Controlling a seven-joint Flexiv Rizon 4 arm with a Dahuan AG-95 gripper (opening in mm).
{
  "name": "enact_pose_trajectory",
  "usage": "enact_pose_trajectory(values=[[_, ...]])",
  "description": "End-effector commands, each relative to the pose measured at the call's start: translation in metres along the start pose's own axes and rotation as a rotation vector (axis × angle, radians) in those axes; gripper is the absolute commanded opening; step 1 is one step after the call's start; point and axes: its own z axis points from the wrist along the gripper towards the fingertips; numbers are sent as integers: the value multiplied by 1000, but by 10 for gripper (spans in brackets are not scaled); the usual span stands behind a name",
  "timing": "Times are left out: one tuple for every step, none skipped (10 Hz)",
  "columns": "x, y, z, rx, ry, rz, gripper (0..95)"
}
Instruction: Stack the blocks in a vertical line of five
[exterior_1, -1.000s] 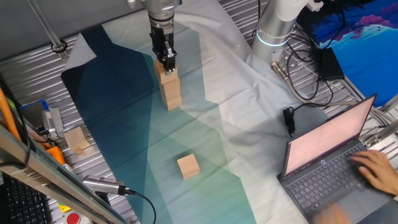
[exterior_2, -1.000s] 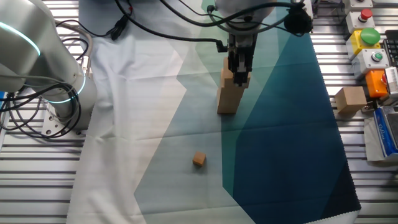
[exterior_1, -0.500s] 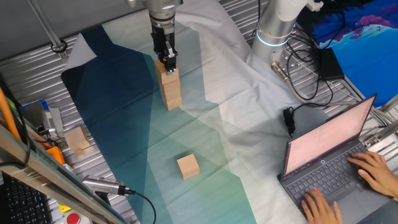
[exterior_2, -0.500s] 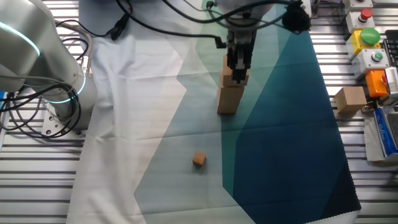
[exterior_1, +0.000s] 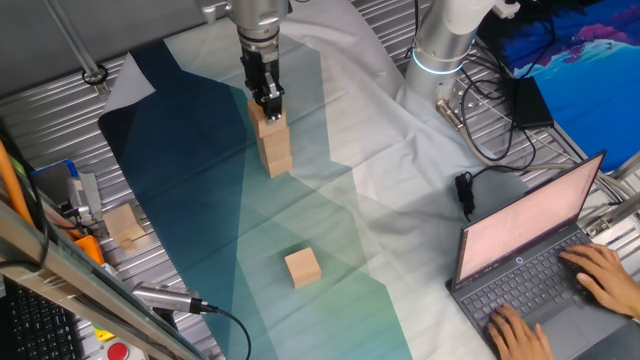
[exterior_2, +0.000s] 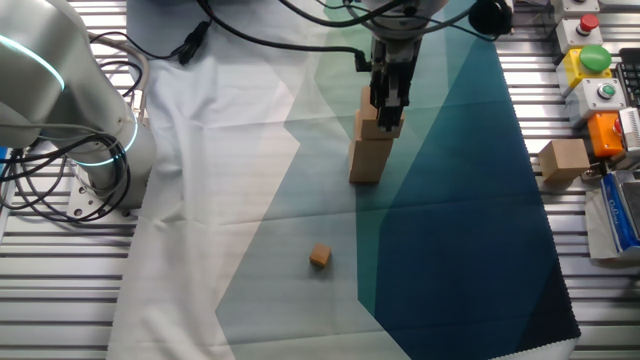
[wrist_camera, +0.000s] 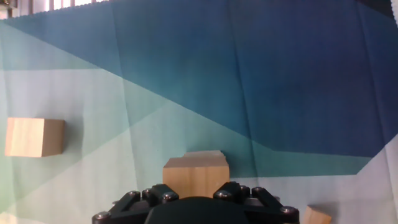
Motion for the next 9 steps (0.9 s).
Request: enact_pose_trajectory(values=[[1,0,1,1,-4,0,0],[3,0,2,1,-7,-1,0],[4,0,3,1,-9,-1,0],[5,0,3,2,-9,-2,0],[5,0,3,1,-9,-2,0],[6,0,3,2,-10,-3,0],[6,0,4,2,-9,-2,0],[6,0,4,2,-11,-2,0],[5,0,5,2,-11,-4,0]])
